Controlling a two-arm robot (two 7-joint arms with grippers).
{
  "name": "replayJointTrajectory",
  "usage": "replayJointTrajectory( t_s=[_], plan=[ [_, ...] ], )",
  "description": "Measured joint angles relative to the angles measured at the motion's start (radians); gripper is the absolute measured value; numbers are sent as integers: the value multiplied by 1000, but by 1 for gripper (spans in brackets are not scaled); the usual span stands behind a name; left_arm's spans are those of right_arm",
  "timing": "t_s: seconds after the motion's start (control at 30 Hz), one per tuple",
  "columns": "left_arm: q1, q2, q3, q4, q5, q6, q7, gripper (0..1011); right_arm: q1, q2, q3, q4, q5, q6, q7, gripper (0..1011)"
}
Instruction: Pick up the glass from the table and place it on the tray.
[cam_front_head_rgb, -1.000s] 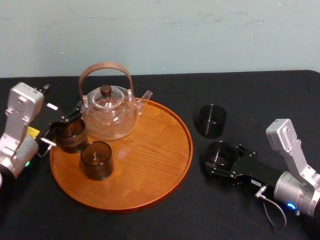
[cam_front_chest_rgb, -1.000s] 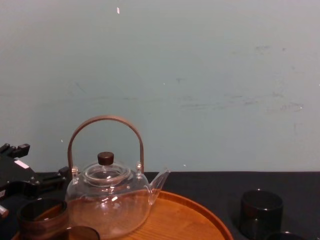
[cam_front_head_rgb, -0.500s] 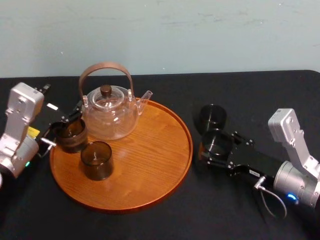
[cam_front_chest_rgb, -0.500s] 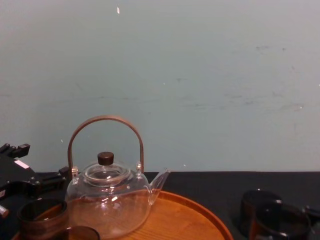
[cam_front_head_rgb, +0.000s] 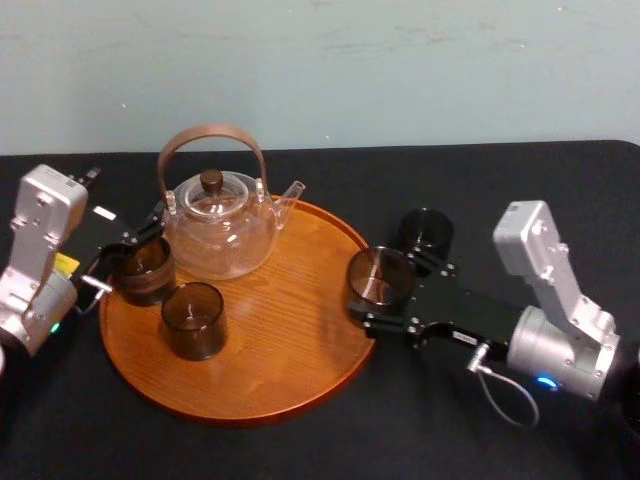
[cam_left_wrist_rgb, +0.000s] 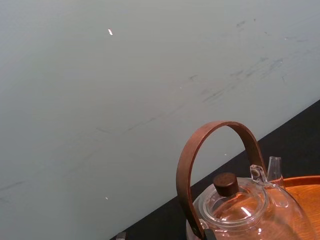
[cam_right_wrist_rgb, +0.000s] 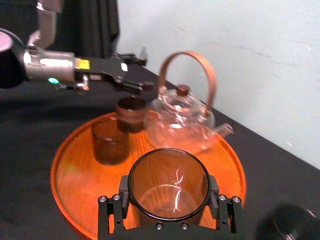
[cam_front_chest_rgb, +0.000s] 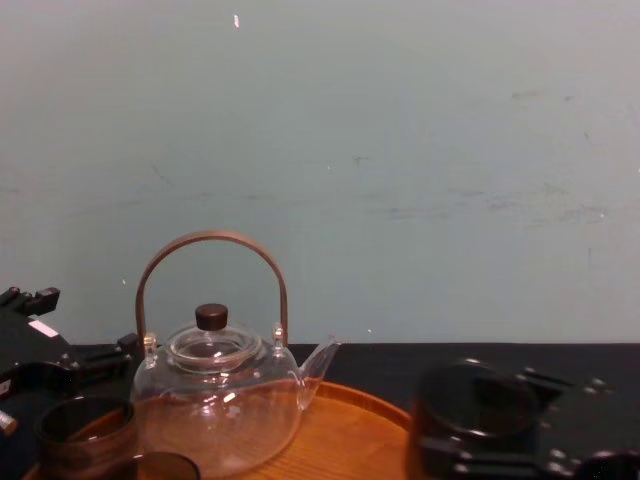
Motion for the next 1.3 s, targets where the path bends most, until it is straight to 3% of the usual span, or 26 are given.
replayJointTrajectory(
  t_s=[0.17,0.53,0.83,1.3],
  plan=[
    [0,0,0,0,0,0,0,1001,51,-35,-55,19,-17,15,8,905],
    [0,0,0,0,0,0,0,1001,115,-87,-126,71,-38,32,14,904],
    [0,0,0,0,0,0,0,1001,144,-116,-159,117,-44,40,15,904],
    [0,0,0,0,0,0,0,1001,167,-143,-178,190,-51,27,17,904]
  ],
)
